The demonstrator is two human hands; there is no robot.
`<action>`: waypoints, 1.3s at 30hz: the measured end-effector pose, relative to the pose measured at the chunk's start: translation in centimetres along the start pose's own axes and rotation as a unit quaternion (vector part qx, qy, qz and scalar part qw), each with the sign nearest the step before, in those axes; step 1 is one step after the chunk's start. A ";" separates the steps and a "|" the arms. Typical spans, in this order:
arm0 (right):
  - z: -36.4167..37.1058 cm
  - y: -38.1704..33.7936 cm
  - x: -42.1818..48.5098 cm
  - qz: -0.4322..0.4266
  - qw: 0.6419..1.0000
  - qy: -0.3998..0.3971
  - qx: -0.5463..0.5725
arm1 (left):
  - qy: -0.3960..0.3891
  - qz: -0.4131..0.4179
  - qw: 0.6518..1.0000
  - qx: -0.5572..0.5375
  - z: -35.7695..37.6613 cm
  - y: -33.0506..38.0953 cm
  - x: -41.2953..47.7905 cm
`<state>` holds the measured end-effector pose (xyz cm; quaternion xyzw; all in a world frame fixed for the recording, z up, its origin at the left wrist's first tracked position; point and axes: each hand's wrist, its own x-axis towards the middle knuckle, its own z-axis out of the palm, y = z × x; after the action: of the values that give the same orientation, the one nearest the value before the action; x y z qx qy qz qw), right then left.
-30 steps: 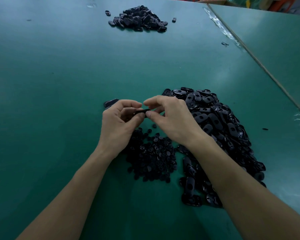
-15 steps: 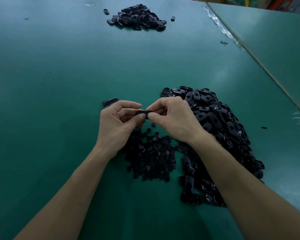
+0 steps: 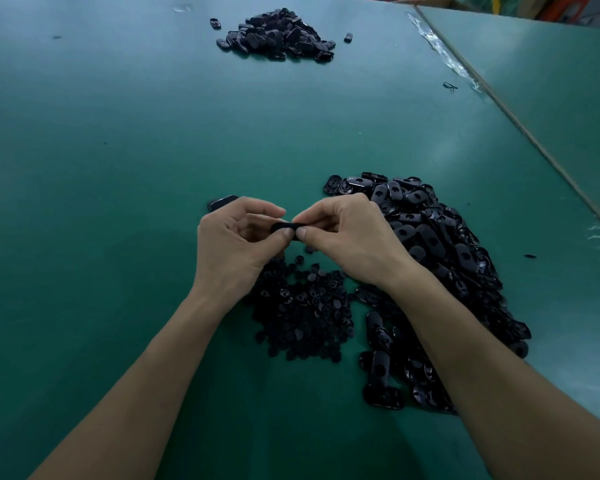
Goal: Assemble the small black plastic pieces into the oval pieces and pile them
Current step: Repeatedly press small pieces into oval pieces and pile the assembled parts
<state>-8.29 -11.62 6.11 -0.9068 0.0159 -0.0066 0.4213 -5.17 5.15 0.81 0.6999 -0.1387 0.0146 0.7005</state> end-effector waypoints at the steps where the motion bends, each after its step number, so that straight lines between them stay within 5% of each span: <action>1: 0.0 0.0 0.0 0.000 1.000 0.001 0.002 | 0.004 0.004 1.000 0.008 0.0 -0.1 0.0; 5: -0.1 0.5 0.3 0.004 0.999 0.024 -0.033 | 0.056 0.004 0.998 0.036 -0.2 -0.3 0.2; 11: -0.4 1.9 1.8 0.030 0.968 0.071 -0.237 | 0.154 0.011 0.981 0.115 -2.0 -0.3 1.2; 20: 0.0 2.0 6.1 0.074 0.898 -0.045 -0.430 | 0.154 0.030 0.960 0.231 -2.7 -1.3 1.3; 26: 0.6 2.3 6.1 -0.010 0.900 0.025 -0.434 | 0.147 0.033 0.921 0.359 -3.3 -1.8 1.6; 34: 0.7 1.9 4.6 -0.084 0.925 0.076 -0.364 | 0.157 0.032 0.933 0.323 -3.5 -1.9 1.6; 39: -0.1 1.4 3.4 -0.053 0.976 0.143 -0.152 | 0.171 0.107 0.935 0.292 -2.6 -1.3 1.2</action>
<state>-4.97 -12.69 5.07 -0.9496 0.0289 -0.1560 0.2705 -3.29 7.46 -0.20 0.8417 -0.0806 0.2486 0.4725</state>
